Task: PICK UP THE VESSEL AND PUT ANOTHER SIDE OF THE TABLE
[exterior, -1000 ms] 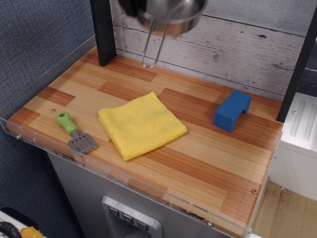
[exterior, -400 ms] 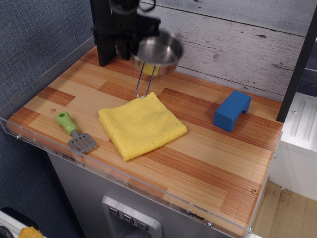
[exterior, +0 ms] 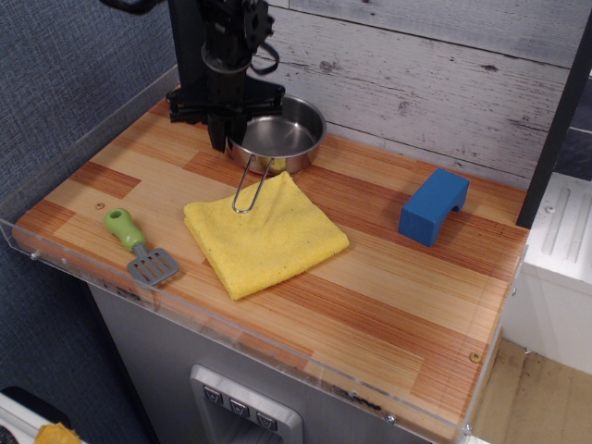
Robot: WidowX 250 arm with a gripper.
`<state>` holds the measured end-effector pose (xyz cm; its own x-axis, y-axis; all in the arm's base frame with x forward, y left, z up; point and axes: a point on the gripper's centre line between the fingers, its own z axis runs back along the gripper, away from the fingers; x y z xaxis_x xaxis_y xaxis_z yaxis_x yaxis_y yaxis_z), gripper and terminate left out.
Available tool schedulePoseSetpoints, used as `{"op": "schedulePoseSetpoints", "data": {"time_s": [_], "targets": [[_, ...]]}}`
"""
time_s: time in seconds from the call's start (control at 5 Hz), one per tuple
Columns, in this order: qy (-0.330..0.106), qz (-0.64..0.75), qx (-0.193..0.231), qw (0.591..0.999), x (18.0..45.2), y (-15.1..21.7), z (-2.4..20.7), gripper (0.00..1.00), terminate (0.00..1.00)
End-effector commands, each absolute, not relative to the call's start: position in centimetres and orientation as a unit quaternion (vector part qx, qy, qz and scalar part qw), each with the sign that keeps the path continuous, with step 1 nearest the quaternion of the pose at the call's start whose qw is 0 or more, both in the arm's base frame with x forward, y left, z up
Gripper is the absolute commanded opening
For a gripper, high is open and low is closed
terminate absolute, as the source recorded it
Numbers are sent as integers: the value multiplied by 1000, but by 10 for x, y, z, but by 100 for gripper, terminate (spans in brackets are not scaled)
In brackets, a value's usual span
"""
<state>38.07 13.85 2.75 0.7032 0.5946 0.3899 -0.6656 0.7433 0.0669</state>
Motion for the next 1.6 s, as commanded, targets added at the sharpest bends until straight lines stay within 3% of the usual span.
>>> {"op": "schedulePoseSetpoints", "data": {"time_s": [0.0,0.2,1.0,1.4], "targets": [[-196,353,92,910,379,132,29,0,0],[-196,351,91,911,376,127,33,100,0],[-209,346,93,910,373,119,49,100,0],[-264,370,60,889,373,117,107,100,0]]}}
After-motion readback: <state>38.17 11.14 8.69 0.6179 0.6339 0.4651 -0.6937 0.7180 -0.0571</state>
